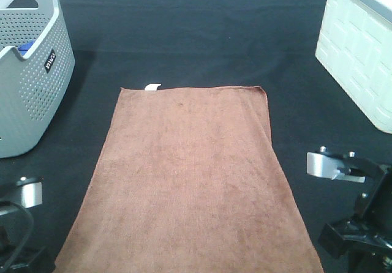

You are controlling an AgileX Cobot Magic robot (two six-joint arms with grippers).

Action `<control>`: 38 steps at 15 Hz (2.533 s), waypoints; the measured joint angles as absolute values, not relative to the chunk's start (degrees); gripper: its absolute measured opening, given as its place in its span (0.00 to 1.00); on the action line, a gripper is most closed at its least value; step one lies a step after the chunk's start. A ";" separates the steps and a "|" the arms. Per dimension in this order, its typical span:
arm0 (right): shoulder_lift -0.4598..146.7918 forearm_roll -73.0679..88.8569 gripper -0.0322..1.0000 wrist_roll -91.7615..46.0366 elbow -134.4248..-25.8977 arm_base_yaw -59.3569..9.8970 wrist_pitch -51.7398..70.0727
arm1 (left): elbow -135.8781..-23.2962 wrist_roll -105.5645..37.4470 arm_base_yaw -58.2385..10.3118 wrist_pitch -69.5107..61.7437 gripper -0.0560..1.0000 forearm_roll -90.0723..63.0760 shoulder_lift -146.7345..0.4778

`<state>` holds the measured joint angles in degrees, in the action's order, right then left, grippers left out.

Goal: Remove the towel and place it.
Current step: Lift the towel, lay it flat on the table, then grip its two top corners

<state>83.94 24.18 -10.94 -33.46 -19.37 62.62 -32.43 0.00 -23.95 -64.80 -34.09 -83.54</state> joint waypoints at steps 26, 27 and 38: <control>85.77 16.96 0.75 -9.34 -58.96 -4.30 56.72 | -65.55 2.75 -25.27 -59.93 0.84 -10.60 -92.13; 85.77 18.28 0.75 -9.34 -59.64 -4.30 53.46 | -66.52 3.44 -25.10 -59.30 0.84 -9.68 -92.30; 117.80 21.31 0.75 -12.38 -89.90 -4.01 52.25 | -121.75 -0.97 -18.22 -68.81 0.84 -8.82 -137.57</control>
<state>117.80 21.31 -12.38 -89.90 -4.01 52.25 -121.75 -0.97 -18.22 -68.81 -8.82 -137.57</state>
